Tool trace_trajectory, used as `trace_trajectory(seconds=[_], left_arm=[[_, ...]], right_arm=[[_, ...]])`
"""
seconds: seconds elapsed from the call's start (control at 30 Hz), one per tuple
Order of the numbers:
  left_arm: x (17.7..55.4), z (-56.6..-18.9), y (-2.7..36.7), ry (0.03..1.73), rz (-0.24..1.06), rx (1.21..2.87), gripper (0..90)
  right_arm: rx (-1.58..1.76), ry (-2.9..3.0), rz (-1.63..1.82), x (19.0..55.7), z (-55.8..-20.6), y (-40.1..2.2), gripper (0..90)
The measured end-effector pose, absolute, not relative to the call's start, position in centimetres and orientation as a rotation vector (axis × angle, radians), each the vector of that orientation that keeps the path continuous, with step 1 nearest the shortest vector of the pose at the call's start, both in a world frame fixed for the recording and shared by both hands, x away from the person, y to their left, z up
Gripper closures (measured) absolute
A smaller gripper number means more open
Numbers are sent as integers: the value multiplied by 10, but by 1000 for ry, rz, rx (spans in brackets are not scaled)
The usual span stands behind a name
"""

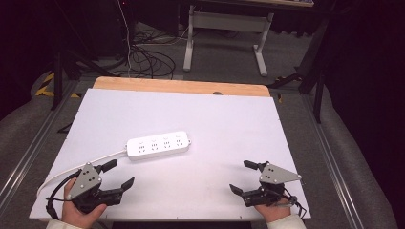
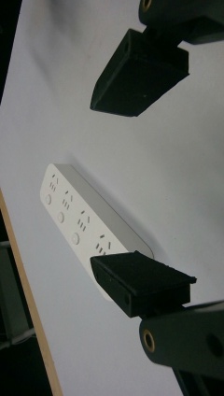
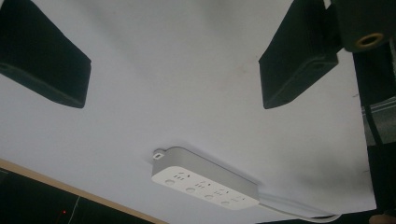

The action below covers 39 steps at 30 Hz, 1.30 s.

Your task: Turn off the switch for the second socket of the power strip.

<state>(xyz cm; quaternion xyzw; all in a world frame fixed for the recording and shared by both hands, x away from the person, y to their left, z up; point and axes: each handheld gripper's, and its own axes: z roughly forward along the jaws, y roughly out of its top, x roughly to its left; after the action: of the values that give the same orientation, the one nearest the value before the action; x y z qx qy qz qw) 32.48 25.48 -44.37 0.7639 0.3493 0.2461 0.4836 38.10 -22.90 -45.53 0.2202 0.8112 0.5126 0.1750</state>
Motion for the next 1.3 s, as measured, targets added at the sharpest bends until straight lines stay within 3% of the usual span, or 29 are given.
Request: trace_trajectory(seconds=[0.5,0.9,1.0,1.3], left_arm=[[326,-443,253,856,619,1892,236],[332,-436,251,882,593,1921,334],[334,-433,250,905,598,1930,404],[339,-421,248,928,603,1942,405]], right_arm=[[626,2302,1453,381,-456,-229,93],[627,2309,1448,382,-457,-228,93],[621,2313,1442,382,-457,-227,93],[622,2318,1441,382,-458,-227,90]])
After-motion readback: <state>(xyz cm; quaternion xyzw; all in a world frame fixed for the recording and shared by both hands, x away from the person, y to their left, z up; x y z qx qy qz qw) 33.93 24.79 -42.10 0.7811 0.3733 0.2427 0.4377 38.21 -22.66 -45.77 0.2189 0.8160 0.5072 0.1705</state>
